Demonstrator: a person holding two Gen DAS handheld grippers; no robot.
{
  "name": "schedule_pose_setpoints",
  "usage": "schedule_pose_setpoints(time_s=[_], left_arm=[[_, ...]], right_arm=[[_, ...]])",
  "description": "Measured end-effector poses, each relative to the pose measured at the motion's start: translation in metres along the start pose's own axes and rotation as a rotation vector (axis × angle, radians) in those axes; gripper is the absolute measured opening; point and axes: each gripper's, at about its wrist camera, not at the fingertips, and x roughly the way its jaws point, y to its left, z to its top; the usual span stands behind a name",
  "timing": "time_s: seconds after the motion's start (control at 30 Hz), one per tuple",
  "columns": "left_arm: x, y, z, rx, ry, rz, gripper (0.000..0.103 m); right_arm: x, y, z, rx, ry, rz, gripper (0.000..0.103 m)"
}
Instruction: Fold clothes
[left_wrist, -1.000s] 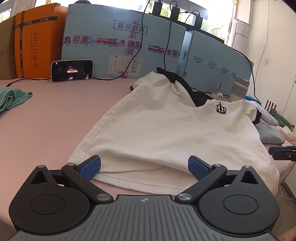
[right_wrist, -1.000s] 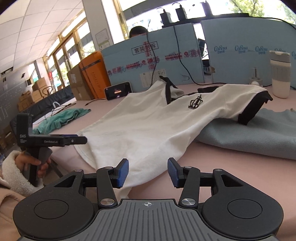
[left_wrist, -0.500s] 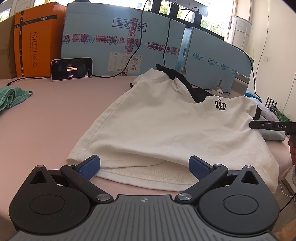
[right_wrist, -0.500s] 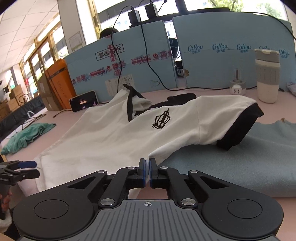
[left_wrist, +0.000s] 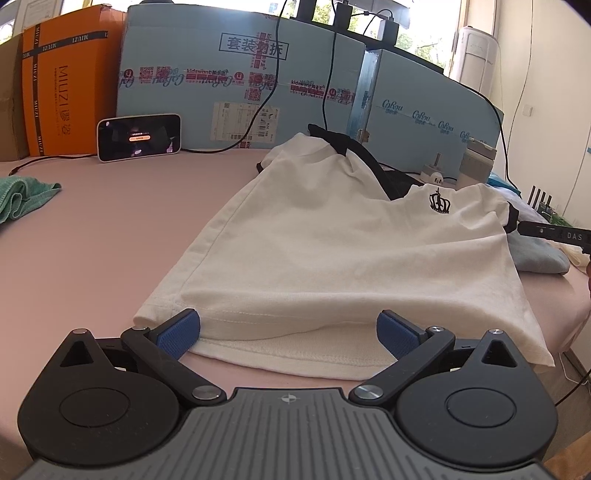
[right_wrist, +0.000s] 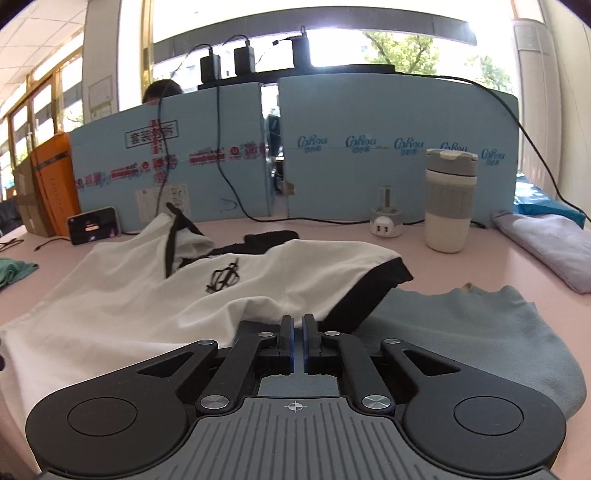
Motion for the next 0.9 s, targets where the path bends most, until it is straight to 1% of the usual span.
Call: schedule_pose_setpoints(time_s=[0.27, 0.33, 0.4, 0.53, 0.67, 0.77, 0.87, 0.9], left_arm=[[0.003, -0.005, 0.001, 0.020, 0.007, 0.011, 0.103], [0.004, -0.004, 0.002, 0.023, 0.007, 0.005, 0.103], [0.006, -0.005, 0.004, 0.026, 0.008, 0.000, 0.103], [0.010, -0.008, 0.009, 0.037, 0.000, -0.020, 0.103], [0.013, -0.009, 0.012, 0.040, -0.009, -0.026, 0.103], [0.013, -0.006, 0.013, 0.032, -0.018, -0.020, 0.103], [0.013, -0.002, 0.013, 0.018, -0.017, -0.008, 0.103], [0.013, 0.000, 0.012, 0.014, -0.017, 0.000, 0.103]], right_arm=[[-0.024, 0.083, -0.008, -0.169, 0.027, 0.364, 0.009], [-0.025, 0.102, -0.010, -0.223, 0.045, 0.429, 0.009], [-0.024, 0.119, -0.012, -0.278, 0.063, 0.471, 0.009], [-0.017, 0.144, -0.020, -0.370, 0.111, 0.501, 0.009], [-0.007, 0.157, -0.029, -0.441, 0.154, 0.486, 0.010], [0.007, 0.156, -0.031, -0.449, 0.165, 0.411, 0.010], [0.026, 0.141, -0.027, -0.394, 0.173, 0.306, 0.010], [0.029, 0.135, -0.026, -0.375, 0.178, 0.292, 0.010]])
